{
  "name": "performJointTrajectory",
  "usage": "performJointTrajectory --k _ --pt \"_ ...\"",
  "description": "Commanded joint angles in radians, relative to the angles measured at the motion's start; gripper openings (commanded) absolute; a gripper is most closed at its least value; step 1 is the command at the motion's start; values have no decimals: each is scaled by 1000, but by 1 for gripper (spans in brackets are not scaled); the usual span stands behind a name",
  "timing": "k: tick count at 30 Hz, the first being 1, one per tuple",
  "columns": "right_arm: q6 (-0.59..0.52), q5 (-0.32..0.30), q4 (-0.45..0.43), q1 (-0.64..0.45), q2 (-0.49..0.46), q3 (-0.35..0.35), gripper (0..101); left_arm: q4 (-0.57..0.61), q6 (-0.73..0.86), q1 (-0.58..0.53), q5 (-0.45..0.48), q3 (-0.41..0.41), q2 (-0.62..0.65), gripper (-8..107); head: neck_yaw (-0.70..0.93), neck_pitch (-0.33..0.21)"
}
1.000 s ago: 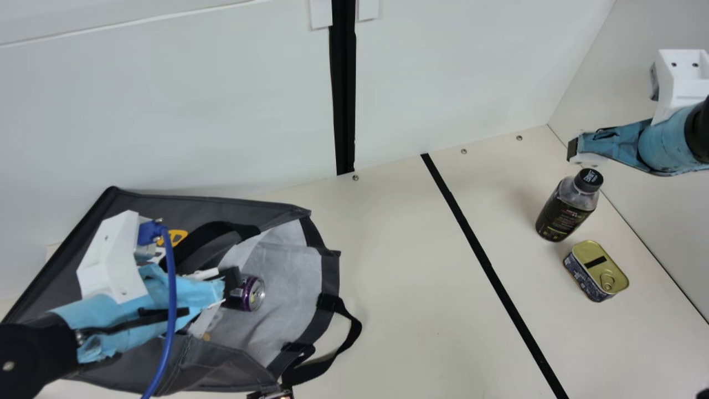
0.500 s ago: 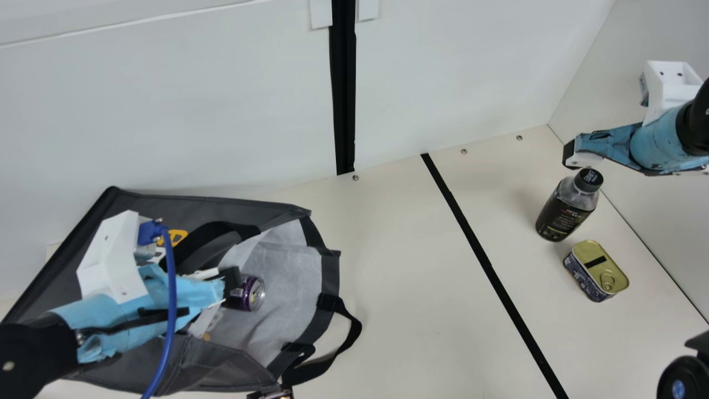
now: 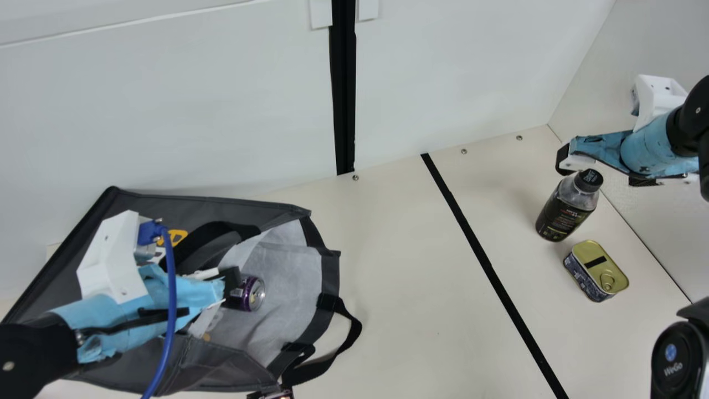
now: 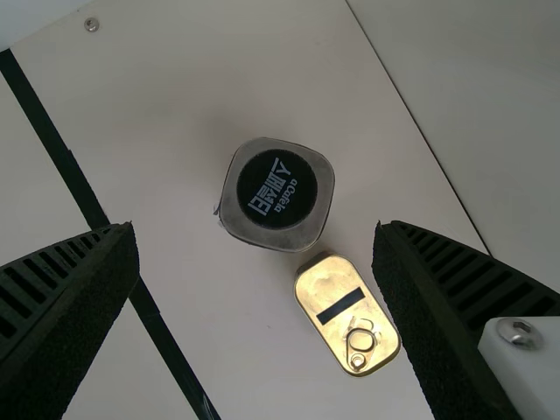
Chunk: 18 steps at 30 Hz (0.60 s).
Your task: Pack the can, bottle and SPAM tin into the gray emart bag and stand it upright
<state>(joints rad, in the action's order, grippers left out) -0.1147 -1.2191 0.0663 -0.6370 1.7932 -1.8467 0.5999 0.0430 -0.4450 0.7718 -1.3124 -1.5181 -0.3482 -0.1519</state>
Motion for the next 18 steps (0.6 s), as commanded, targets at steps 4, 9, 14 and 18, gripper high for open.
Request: performJointTrajectory --k 4,9,14,18 --pt "-4 -1 12 -8 26 -8 95 0 0 0 0 0 0 -8 -1 -23" --pt "-7 -1 22 -15 52 -14 95 0 0 0 0 0 0 -8 -1 -23" --pt "-11 -1 26 -21 74 -18 95 0 0 0 0 0 0 -8 -1 -23" --pt "-15 -1 26 -24 90 -22 95 0 0 0 0 0 0 -8 -1 -23"
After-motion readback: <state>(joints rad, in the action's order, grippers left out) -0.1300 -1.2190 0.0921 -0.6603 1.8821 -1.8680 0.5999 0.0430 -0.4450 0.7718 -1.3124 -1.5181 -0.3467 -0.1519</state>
